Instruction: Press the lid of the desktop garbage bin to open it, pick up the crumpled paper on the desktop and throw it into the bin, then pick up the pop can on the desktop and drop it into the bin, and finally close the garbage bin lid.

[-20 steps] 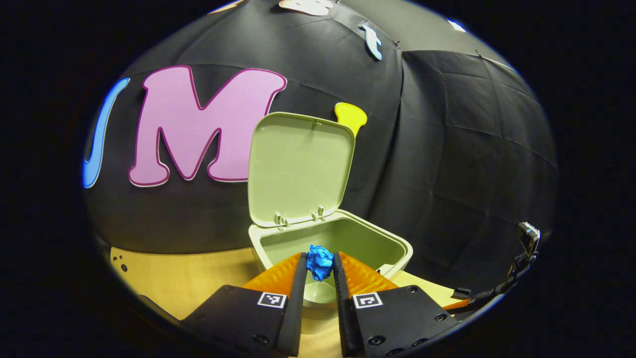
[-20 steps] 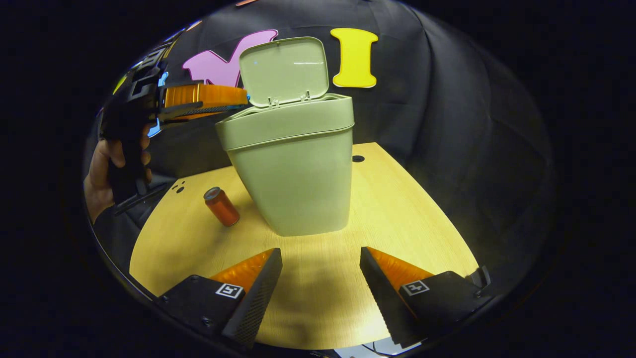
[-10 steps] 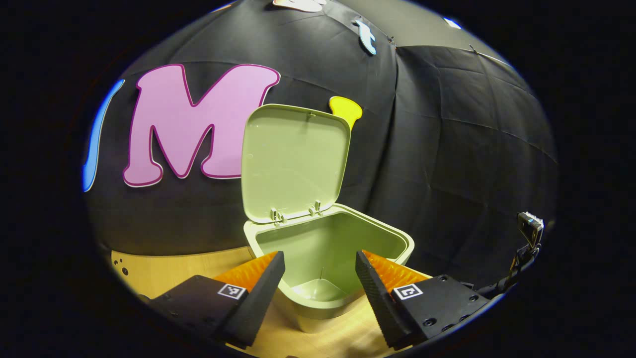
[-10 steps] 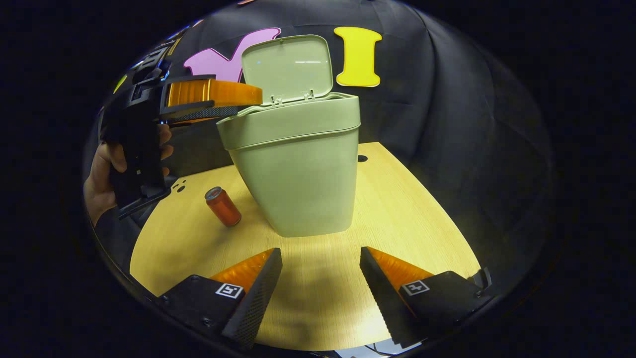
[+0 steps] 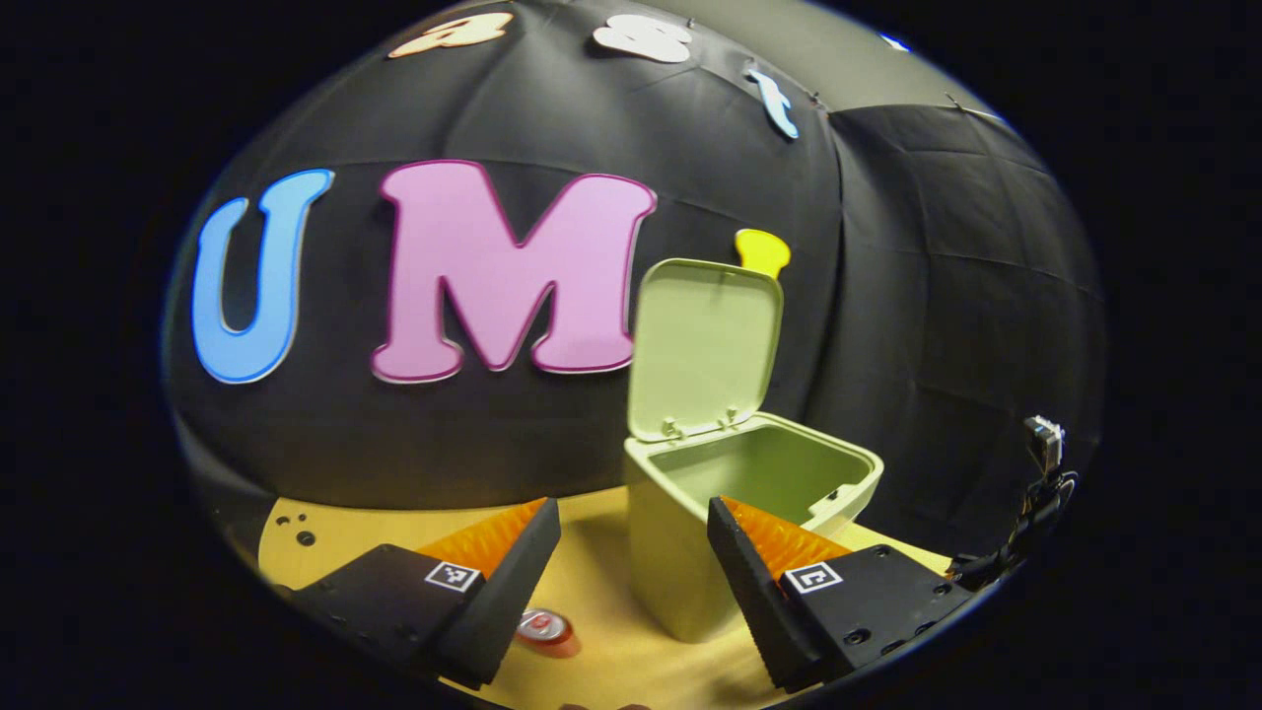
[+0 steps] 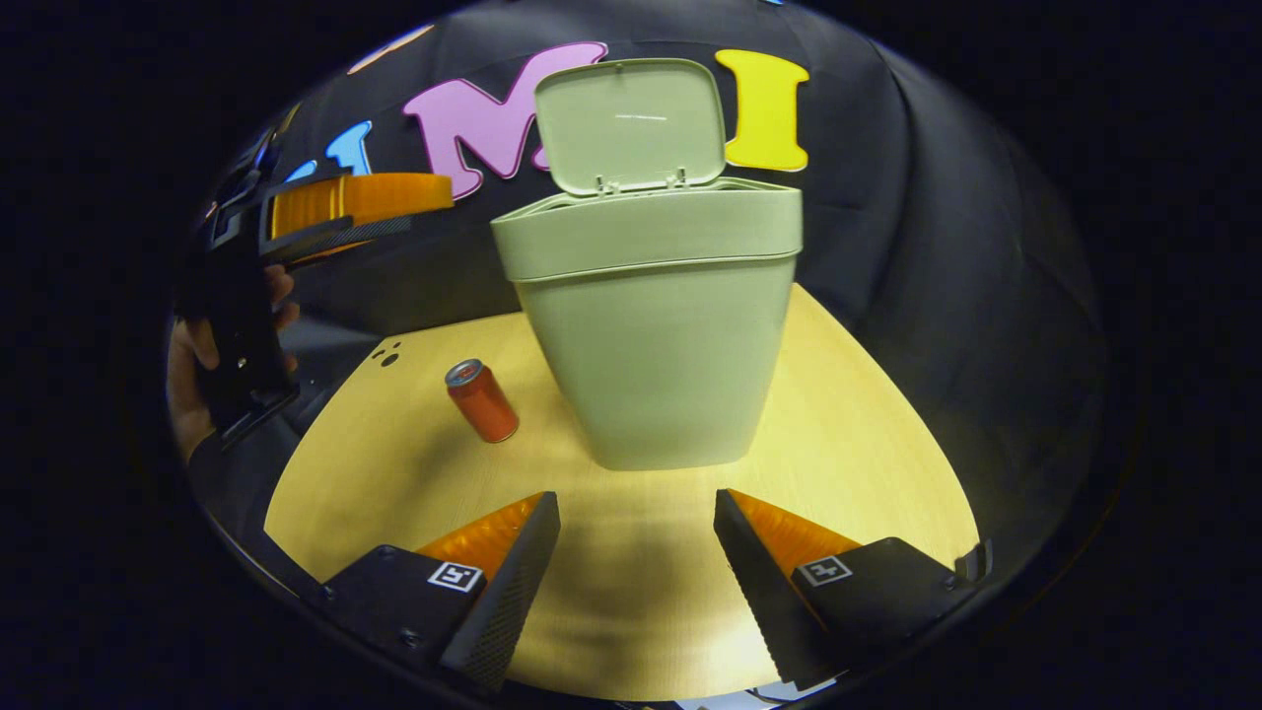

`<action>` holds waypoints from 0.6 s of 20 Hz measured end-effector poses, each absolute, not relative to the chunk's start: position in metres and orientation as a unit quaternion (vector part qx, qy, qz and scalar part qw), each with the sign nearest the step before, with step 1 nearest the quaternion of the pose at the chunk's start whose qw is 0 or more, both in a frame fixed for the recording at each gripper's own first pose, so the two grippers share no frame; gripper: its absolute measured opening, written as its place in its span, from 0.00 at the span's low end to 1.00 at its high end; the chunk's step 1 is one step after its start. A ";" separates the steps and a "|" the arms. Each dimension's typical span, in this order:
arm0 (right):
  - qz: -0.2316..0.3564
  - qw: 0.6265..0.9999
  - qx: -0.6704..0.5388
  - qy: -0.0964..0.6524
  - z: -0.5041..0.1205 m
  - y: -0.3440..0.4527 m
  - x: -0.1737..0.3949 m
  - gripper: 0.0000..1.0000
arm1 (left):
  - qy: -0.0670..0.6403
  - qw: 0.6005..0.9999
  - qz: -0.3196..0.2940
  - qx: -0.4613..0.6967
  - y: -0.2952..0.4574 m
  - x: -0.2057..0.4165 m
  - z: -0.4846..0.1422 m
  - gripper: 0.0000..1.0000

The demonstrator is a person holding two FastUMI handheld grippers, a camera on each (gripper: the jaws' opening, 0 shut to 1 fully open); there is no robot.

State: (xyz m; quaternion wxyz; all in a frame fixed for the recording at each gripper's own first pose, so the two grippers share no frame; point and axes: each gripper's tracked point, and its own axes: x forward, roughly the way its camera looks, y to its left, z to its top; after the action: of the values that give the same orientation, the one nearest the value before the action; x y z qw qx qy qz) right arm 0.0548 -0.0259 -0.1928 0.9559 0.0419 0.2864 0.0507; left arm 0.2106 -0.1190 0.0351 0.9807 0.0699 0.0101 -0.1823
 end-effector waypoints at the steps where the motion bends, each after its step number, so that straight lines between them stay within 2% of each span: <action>1: 0.061 0.955 0.046 0.286 -0.193 -0.016 0.057 0.99 | 0.012 0.984 -0.164 0.067 -0.099 0.206 0.031 0.96; 8: 0.137 0.946 0.015 0.294 -0.207 0.055 0.069 0.99 | 0.037 0.998 -0.037 0.033 0.021 0.150 -0.003 0.96; 12: 0.175 0.942 -0.003 0.288 -0.214 0.099 0.081 0.99 | 0.075 0.997 0.023 0.024 0.067 0.103 -0.046 0.96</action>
State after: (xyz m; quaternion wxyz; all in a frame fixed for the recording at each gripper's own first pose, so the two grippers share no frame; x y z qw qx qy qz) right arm 0.0811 0.0992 -0.2136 0.9416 -0.0033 0.2879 0.1746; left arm 0.1033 0.0672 -0.0465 0.9967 0.0236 0.0747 0.0228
